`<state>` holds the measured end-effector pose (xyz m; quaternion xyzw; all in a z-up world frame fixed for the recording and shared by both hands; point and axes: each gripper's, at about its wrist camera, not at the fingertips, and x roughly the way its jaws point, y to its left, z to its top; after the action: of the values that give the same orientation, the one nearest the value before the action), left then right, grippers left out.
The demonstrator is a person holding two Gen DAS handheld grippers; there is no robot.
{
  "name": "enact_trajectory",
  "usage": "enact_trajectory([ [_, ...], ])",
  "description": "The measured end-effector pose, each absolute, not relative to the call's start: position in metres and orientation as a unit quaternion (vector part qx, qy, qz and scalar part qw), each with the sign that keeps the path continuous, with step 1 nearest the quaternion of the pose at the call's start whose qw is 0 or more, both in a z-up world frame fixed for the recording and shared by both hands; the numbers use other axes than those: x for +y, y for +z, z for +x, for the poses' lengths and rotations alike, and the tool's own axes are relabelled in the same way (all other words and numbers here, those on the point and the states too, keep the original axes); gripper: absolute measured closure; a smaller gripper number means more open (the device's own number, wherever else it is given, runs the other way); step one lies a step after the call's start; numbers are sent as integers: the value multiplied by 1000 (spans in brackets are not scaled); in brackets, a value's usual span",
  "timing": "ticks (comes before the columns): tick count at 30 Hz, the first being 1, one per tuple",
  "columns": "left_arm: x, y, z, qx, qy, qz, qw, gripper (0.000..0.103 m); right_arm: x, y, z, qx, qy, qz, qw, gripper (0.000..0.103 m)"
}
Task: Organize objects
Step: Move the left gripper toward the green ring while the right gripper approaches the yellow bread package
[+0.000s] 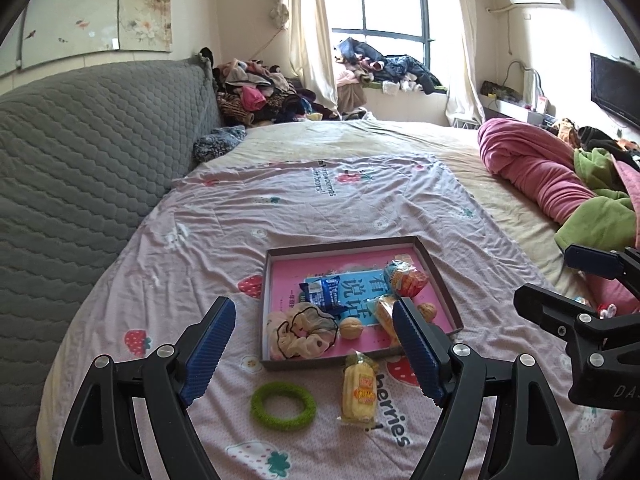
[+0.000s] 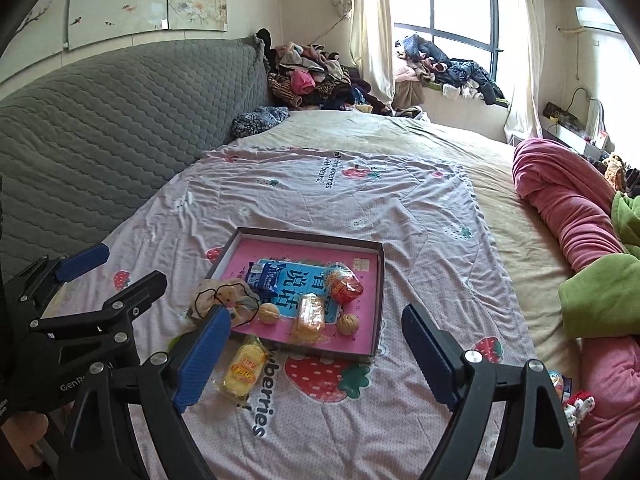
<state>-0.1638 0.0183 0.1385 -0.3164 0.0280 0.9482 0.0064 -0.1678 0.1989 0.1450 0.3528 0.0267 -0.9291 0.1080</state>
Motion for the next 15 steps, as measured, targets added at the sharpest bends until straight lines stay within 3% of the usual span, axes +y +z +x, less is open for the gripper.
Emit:
enact_trajectory([
  [15,-7,144,-116,17,948,-317,-8,21,187,152,-117,26,-930,347,115,10],
])
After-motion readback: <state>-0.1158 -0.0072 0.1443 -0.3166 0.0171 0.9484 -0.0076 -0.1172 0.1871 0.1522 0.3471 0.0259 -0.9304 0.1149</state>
